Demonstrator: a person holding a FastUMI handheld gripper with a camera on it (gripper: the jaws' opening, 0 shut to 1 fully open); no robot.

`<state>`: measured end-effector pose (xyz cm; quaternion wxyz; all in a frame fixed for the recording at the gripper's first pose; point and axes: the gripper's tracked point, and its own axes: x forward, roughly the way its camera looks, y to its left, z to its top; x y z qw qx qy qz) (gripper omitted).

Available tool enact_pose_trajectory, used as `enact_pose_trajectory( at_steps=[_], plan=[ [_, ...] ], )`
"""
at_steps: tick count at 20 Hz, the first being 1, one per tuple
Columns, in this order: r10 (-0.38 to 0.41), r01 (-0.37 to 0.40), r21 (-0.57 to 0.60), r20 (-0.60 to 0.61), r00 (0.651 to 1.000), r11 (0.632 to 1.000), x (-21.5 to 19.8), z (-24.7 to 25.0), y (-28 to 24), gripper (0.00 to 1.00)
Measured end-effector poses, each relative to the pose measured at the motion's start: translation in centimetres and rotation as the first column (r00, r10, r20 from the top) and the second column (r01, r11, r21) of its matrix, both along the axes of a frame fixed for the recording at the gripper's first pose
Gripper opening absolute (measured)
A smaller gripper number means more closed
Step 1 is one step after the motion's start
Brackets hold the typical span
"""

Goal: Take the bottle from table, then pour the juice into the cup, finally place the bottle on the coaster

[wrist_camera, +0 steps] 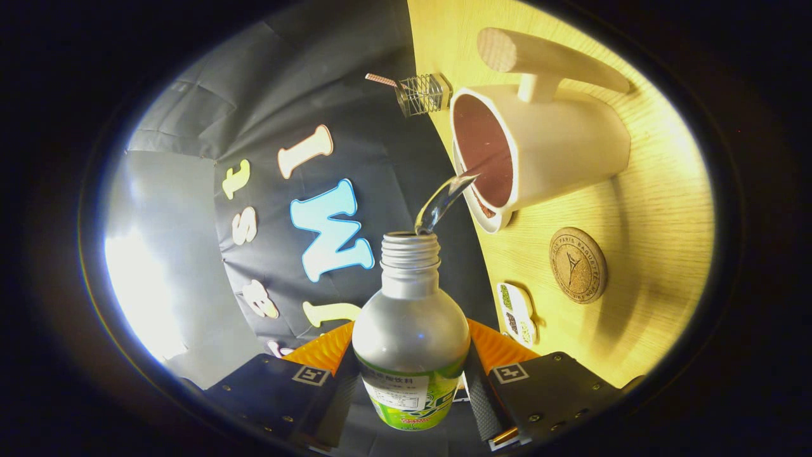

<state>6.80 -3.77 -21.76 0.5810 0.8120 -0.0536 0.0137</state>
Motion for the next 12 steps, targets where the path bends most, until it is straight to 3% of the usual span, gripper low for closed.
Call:
enact_pose_trajectory(
  at_steps=[12],
  plan=[
    [-0.019, 0.016, 0.079, 0.038, 0.999, 0.997, 0.1, 1.4, -0.6, 0.78]
  ],
)
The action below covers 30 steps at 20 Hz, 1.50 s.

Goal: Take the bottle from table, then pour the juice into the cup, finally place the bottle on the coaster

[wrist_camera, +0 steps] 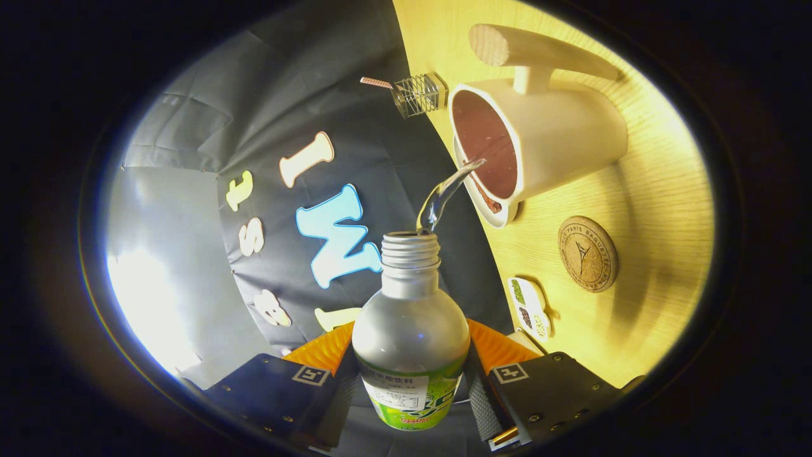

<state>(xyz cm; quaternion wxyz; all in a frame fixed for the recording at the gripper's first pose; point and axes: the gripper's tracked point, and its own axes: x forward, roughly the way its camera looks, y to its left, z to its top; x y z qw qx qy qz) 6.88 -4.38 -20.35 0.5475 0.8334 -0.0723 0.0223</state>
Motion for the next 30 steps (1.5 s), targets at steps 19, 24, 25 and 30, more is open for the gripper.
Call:
enact_pose_trajectory(
  at_steps=[19, 24, 25, 30],
  plan=[
    [-0.067, 0.063, 0.139, 0.03, 0.997, 0.988, -0.1, 0.2, -1.9, 0.78],
    [-0.091, 0.084, 0.192, 0.031, 0.995, 0.978, 0.0, 0.2, -2.6, 0.78],
    [-0.091, 0.083, 0.196, 0.035, 0.995, 0.977, -0.1, 0.4, -2.6, 0.78],
    [-0.109, 0.095, 0.224, 0.053, 0.993, 0.97, -0.1, 0.7, -3.2, 0.78]
  ],
)
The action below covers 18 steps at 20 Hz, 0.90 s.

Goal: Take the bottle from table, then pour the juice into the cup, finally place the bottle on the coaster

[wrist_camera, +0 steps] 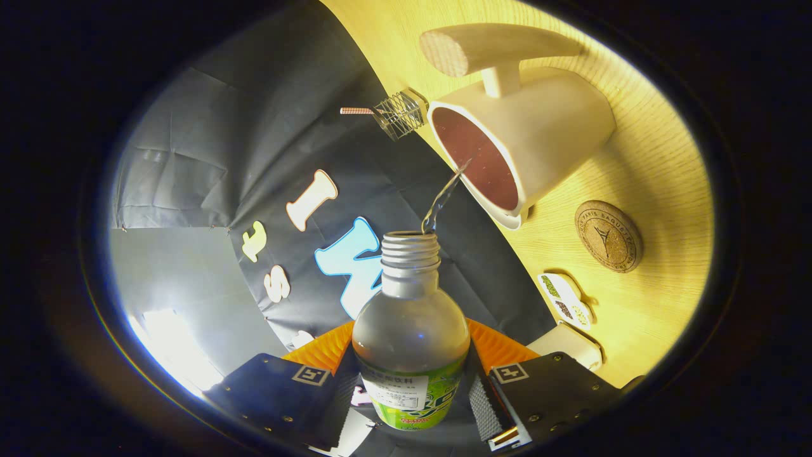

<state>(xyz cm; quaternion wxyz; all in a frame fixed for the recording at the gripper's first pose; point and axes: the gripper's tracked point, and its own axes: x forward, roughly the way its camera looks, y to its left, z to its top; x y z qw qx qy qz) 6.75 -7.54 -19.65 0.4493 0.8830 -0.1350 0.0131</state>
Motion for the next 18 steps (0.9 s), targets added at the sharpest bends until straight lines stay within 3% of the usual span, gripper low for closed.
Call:
enact_pose_trajectory(
  at_steps=[18],
  plan=[
    [-0.019, 0.018, 0.012, 0.005, 1.0, 1.0, -0.07, -0.68, -0.51, 0.77]
  ],
)
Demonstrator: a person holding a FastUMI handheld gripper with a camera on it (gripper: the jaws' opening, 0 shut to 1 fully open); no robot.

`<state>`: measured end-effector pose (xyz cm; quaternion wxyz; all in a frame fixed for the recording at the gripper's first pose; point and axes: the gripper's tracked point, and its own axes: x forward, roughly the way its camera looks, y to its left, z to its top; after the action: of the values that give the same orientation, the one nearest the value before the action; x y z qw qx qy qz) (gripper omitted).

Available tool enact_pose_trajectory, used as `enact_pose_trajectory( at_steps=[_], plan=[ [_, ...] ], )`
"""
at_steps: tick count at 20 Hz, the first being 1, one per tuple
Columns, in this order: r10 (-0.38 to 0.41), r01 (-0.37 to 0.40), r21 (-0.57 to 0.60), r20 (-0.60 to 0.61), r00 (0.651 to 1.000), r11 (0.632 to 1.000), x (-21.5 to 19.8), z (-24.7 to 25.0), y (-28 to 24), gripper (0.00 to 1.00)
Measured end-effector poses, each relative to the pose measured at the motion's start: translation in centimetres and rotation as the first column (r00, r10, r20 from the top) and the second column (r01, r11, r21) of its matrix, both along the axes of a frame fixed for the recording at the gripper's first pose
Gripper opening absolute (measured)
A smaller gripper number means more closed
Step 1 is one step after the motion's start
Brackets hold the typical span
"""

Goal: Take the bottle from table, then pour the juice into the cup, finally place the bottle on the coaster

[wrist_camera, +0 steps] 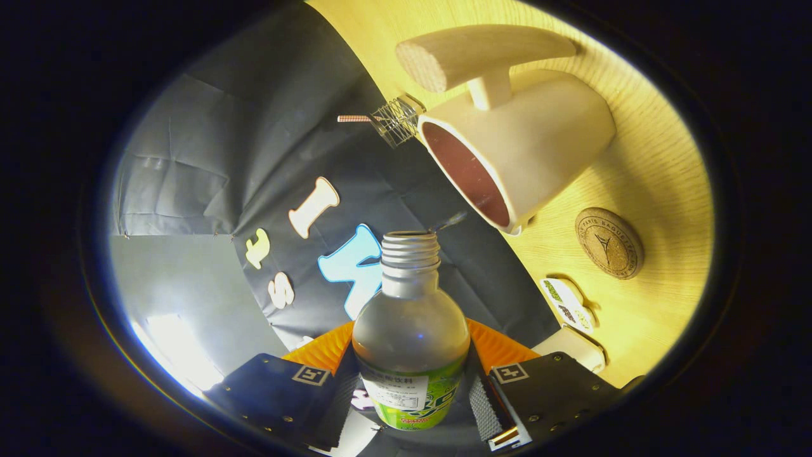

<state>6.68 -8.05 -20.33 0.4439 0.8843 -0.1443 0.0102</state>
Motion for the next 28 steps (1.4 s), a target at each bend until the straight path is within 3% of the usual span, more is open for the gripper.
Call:
enact_pose_trajectory(
  at_steps=[22, 28],
  plan=[
    [-0.009, 0.003, -0.09, -0.07, 0.998, 0.996, -0.3, -2.4, -0.2, 0.78],
    [-0.014, -0.011, -0.211, -0.12, 0.993, 0.978, -0.4, -2.9, 0.1, 0.78]
  ],
)
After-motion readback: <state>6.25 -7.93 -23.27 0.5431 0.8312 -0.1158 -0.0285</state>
